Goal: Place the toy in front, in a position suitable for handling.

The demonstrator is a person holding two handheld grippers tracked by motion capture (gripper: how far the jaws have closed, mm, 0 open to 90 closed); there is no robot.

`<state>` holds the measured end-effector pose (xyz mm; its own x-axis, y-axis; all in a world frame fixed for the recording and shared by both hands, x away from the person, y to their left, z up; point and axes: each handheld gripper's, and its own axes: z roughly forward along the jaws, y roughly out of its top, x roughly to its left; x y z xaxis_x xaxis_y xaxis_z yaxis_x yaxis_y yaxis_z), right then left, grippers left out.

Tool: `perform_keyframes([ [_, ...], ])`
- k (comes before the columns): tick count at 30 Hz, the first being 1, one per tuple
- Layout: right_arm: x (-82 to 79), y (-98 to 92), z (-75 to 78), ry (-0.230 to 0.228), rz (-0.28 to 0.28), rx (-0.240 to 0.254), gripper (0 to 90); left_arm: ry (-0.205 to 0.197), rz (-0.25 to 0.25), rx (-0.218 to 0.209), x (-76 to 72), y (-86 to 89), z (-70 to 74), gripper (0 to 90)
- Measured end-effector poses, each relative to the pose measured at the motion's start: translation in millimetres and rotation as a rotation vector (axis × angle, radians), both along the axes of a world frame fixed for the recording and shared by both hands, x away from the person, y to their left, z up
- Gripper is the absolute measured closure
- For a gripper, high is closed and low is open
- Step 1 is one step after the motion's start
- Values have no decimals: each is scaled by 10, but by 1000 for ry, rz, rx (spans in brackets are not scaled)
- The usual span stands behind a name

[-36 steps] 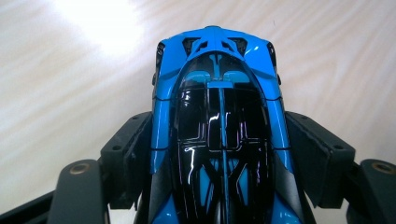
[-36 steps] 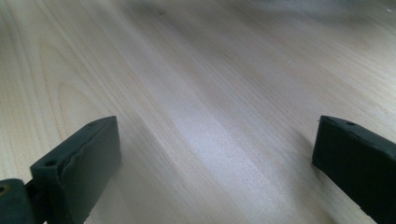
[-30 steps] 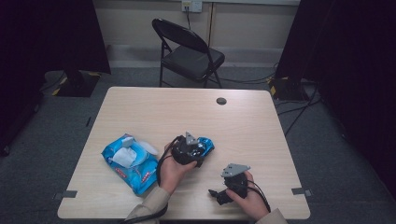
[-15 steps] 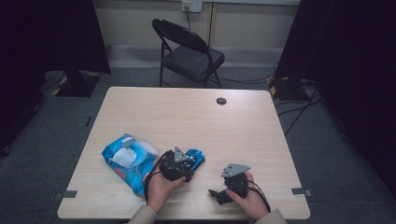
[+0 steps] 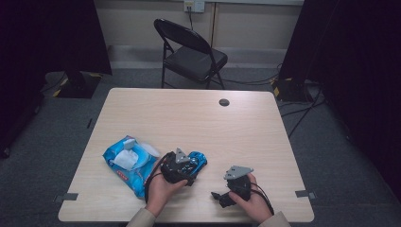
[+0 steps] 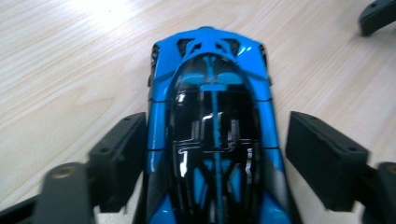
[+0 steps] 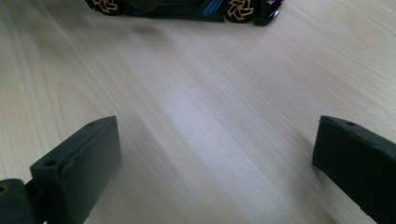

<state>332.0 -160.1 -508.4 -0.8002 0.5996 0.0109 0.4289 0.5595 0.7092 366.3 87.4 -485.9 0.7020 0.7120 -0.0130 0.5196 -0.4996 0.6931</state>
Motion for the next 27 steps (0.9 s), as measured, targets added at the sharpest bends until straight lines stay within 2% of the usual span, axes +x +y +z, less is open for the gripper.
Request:
perform_keyframes([
  [3, 0, 0, 0, 0, 0, 0, 6, -1, -5, -1, -16, -3, 50, 167],
  [6, 0, 0, 0, 0, 0, 0, 6, 5, -20, -33, -34, 23, 117, 171],
  [9, 0, 0, 0, 0, 0, 0, 6, -15, -40, -30, -62, 69, 180, 189],
  [14, 0, 0, 0, 0, 0, 0, 7, -20, -40, -45, -126, 220, 330, 182],
  [17, 0, 0, 0, 0, 0, 0, 7, -6, -45, -53, -178, 324, 415, 175],
  [21, 0, 0, 0, 0, 0, 0, 6, -23, -57, -55, -245, 452, 520, 183],
  [27, 0, 0, 0, 0, 0, 0, 6, -26, -40, -49, -318, 668, 578, 184],
])
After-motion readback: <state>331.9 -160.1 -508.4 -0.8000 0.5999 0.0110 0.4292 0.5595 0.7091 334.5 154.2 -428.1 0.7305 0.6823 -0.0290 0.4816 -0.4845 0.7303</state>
